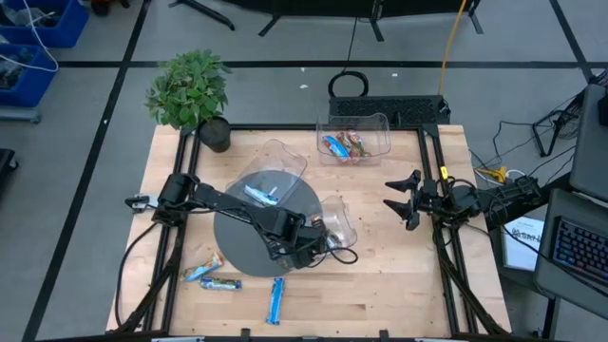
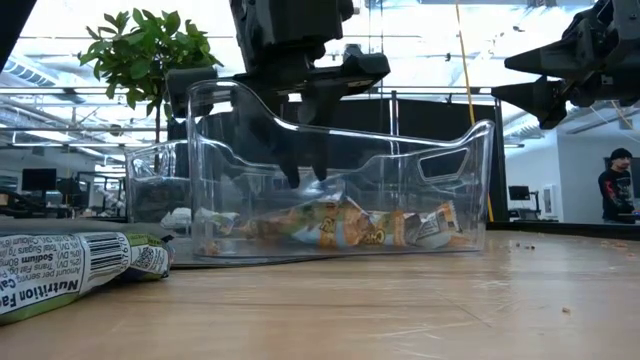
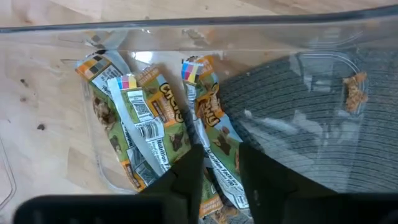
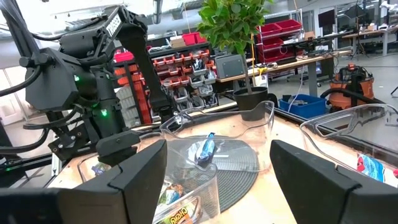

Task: Pick and place Granola Bars by type
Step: Put the yellow granola bar into the bottom transparent bin

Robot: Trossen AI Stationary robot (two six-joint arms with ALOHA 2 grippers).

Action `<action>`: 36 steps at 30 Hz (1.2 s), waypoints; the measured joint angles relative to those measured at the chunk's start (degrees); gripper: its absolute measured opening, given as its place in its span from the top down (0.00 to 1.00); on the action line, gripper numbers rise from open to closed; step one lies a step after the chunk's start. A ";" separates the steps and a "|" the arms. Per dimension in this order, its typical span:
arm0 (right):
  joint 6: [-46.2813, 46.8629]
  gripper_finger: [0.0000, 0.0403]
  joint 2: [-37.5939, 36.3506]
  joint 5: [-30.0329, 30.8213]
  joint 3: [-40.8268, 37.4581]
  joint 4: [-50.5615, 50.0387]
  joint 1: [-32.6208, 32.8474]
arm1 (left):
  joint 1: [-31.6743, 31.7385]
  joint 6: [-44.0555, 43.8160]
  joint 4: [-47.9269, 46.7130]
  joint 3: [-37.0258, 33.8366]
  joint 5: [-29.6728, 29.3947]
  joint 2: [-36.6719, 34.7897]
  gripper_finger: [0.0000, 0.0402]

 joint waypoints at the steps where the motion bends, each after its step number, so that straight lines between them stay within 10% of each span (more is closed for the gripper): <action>1: 0.00 0.31 0.00 0.00 0.00 -0.02 -0.01 | 0.00 0.02 0.00 0.00 -0.02 0.00 0.71; 18: 0.00 0.31 0.00 -0.01 0.01 0.00 -0.01 | 1.91 -2.61 -0.51 -0.22 -3.67 -8.57 0.32; 36: 0.00 0.31 0.02 0.01 0.00 0.00 0.00 | 5.41 -29.24 -6.82 -0.11 -26.03 -25.86 0.02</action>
